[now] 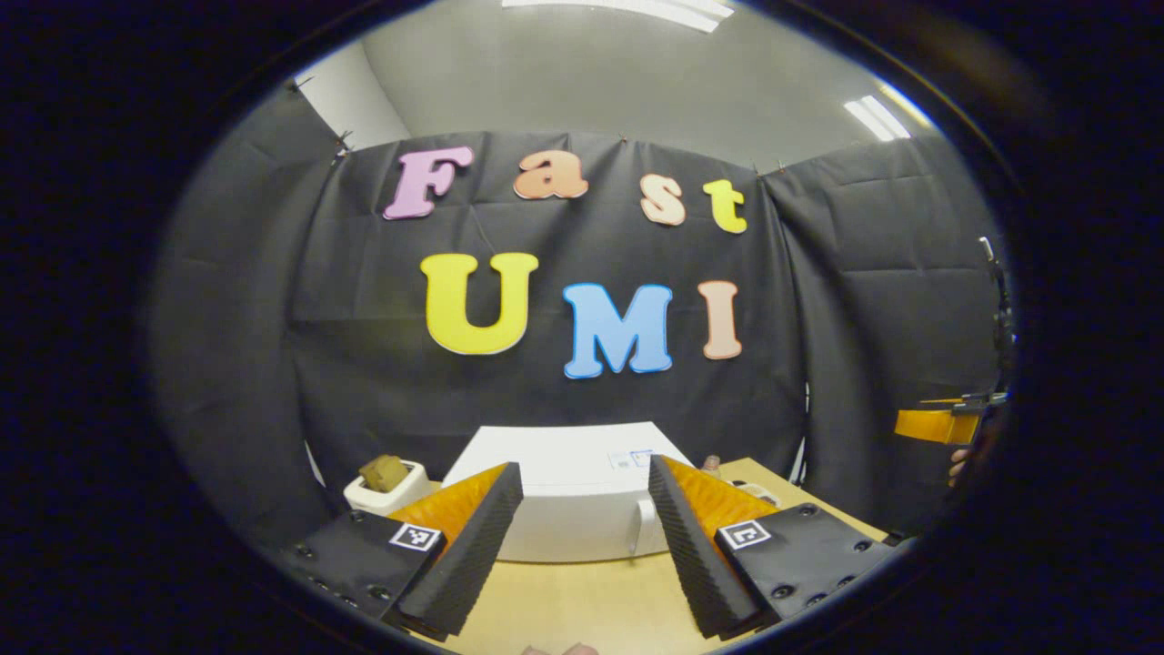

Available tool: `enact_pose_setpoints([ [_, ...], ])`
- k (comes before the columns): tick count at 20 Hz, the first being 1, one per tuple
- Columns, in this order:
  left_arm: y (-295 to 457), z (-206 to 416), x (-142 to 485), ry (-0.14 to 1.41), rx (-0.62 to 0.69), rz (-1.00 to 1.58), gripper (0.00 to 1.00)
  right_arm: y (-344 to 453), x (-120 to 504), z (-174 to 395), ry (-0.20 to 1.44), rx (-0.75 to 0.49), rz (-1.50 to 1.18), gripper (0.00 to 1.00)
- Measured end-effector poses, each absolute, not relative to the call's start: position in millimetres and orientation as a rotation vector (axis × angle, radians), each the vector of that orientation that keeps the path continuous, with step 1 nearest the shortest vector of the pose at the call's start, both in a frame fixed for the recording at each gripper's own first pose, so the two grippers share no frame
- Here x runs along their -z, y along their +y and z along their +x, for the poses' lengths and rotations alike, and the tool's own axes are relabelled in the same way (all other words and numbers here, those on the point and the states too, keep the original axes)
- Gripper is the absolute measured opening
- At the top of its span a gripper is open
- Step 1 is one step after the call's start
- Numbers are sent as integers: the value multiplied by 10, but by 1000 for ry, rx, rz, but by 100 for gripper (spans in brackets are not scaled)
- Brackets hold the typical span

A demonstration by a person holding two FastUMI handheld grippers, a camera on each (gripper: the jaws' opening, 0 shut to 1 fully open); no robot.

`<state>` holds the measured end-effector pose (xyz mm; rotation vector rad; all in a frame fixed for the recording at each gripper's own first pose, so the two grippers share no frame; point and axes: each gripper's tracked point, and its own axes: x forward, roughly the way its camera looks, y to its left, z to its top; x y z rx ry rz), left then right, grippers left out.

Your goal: Open the microwave oven with the left hand, put the food in, and close the microwave oven.

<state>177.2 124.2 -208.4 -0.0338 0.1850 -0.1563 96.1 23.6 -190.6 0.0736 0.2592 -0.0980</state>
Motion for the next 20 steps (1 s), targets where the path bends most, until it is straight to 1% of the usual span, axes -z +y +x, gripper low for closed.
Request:
enact_pose_setpoints([
  [3,1401,1440,1508,144,79,-52,93,304,1531,1137,205,45,53,93],
  [4,1432,1337,1343,131,56,-50,95,359,1452,1174,201,22,30,93],
  [5,1463,1230,1193,123,33,-45,93,411,1357,1192,191,0,10,94],
  [7,1488,1029,938,90,-5,-27,93,520,1136,1221,140,-37,-6,94],
  [9,1499,848,851,81,-35,-3,93,639,1057,1221,115,-68,17,93],
  [12,1428,707,907,87,-28,7,93,845,1048,1158,135,-109,59,93],
  [14,1499,716,872,69,-26,44,94,848,934,1129,98,-93,40,94],
  [16,1569,698,879,79,-16,58,94,887,947,1115,100,-68,-3,93],
  [17,1660,707,824,57,-24,58,94,938,934,1132,93,-70,-17,93],
  [20,1863,701,890,54,-22,4,95,1027,974,1209,118,-45,-7,93],
])
